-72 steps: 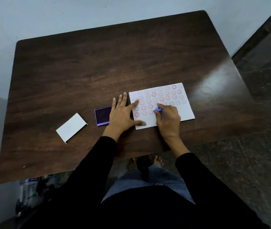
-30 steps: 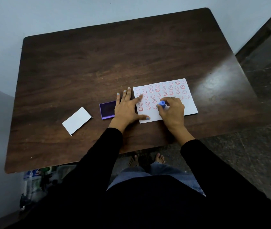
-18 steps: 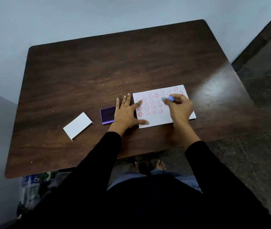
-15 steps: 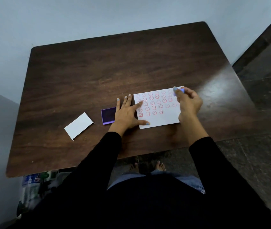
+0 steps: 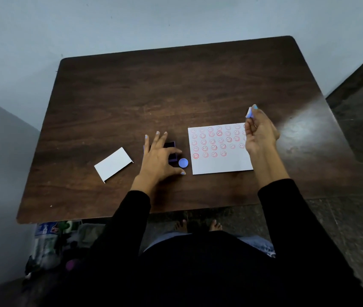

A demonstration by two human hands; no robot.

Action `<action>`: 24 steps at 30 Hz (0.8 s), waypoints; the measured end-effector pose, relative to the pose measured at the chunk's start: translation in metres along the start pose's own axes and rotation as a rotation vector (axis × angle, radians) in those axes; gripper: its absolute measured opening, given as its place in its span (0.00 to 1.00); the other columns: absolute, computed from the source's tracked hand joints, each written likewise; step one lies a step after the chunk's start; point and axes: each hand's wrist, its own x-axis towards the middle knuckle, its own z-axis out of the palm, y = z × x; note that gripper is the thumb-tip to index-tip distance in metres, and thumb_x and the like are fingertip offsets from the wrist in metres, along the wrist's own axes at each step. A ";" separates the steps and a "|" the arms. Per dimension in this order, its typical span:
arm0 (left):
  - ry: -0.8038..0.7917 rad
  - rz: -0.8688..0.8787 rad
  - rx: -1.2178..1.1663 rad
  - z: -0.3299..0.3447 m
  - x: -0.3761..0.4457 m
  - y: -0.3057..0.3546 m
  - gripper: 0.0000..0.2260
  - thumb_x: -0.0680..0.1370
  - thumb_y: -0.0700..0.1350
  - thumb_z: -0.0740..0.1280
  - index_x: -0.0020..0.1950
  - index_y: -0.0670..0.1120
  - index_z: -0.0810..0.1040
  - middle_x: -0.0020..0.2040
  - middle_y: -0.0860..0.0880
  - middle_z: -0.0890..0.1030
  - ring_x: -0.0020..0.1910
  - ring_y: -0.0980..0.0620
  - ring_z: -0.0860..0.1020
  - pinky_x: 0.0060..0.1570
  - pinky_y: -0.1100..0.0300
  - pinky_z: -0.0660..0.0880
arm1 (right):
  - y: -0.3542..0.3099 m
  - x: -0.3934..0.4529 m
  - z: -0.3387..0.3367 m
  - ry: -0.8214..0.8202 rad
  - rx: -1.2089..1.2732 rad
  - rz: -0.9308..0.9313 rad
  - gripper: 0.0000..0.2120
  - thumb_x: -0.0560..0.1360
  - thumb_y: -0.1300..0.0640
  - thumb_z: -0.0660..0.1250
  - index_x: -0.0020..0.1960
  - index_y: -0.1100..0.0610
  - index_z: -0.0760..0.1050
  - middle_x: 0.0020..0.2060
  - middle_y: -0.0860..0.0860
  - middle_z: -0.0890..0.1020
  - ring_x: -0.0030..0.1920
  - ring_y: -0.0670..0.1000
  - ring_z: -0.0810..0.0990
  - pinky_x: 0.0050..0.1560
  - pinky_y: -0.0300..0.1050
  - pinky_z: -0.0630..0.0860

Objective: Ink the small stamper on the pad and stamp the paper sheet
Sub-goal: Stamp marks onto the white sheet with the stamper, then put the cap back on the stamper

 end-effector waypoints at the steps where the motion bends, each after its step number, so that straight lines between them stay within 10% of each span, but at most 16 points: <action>1: 0.004 -0.001 -0.004 0.002 -0.001 0.001 0.28 0.61 0.58 0.76 0.60 0.54 0.78 0.76 0.42 0.56 0.77 0.45 0.47 0.71 0.46 0.32 | 0.000 -0.001 0.001 -0.006 -0.002 0.005 0.16 0.65 0.62 0.76 0.51 0.64 0.80 0.36 0.54 0.83 0.30 0.44 0.80 0.34 0.33 0.78; 11: 0.111 -0.014 -0.098 0.011 -0.002 0.008 0.14 0.67 0.53 0.74 0.51 0.53 0.81 0.74 0.45 0.64 0.77 0.46 0.49 0.70 0.45 0.32 | -0.006 0.000 0.001 0.006 -0.025 0.011 0.08 0.67 0.60 0.75 0.44 0.61 0.80 0.38 0.54 0.83 0.33 0.45 0.81 0.36 0.34 0.79; 15: 0.289 -0.118 -0.329 0.005 -0.002 0.017 0.13 0.67 0.51 0.74 0.50 0.51 0.81 0.59 0.50 0.79 0.66 0.47 0.71 0.72 0.44 0.52 | -0.011 0.000 0.004 -0.009 0.039 0.037 0.11 0.68 0.58 0.74 0.47 0.62 0.80 0.38 0.53 0.83 0.37 0.46 0.81 0.42 0.35 0.80; 18: 0.326 -0.211 -0.717 -0.007 -0.002 0.025 0.13 0.69 0.45 0.74 0.52 0.48 0.81 0.50 0.50 0.83 0.48 0.55 0.81 0.53 0.53 0.78 | -0.001 -0.009 0.016 -0.102 0.059 0.106 0.09 0.69 0.57 0.74 0.45 0.61 0.80 0.35 0.52 0.83 0.32 0.44 0.81 0.38 0.33 0.79; 21: 0.354 -0.238 -0.810 -0.014 -0.001 0.028 0.14 0.68 0.44 0.75 0.52 0.48 0.80 0.48 0.49 0.83 0.39 0.65 0.79 0.34 0.74 0.75 | 0.023 -0.026 0.034 -0.246 -0.049 0.178 0.09 0.71 0.59 0.72 0.50 0.61 0.79 0.37 0.53 0.83 0.36 0.46 0.81 0.42 0.36 0.78; 24: 0.372 -0.264 -0.810 -0.017 0.001 0.027 0.15 0.68 0.43 0.75 0.54 0.47 0.81 0.47 0.48 0.83 0.38 0.61 0.79 0.39 0.73 0.75 | 0.053 -0.042 0.044 -0.414 -0.216 0.202 0.06 0.73 0.62 0.69 0.50 0.58 0.78 0.43 0.53 0.82 0.43 0.48 0.81 0.47 0.38 0.77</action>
